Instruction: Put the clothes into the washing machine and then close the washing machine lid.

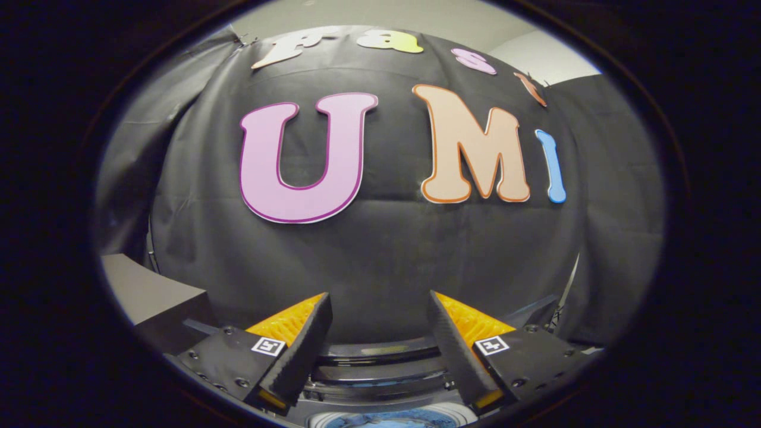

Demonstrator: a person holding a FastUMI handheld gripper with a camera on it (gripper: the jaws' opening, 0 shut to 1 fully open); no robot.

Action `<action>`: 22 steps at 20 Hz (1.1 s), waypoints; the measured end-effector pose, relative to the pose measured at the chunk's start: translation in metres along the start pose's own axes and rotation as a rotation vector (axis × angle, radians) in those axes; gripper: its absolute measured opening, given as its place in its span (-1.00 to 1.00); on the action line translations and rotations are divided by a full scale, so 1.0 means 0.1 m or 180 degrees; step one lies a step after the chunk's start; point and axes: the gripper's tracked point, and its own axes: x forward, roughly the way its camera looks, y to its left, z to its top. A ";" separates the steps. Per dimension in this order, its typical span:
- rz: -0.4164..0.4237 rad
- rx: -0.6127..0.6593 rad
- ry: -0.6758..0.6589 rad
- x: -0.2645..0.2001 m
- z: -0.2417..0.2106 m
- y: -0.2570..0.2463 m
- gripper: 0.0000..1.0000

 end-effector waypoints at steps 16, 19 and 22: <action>-0.0018 0.0014 -0.0092 -0.58 -0.17 -0.11 0.98; 0.0045 -0.0020 0.0003 -0.64 -0.24 -0.11 0.98; 0.0137 -0.0026 0.0050 -0.70 -0.27 -0.11 0.98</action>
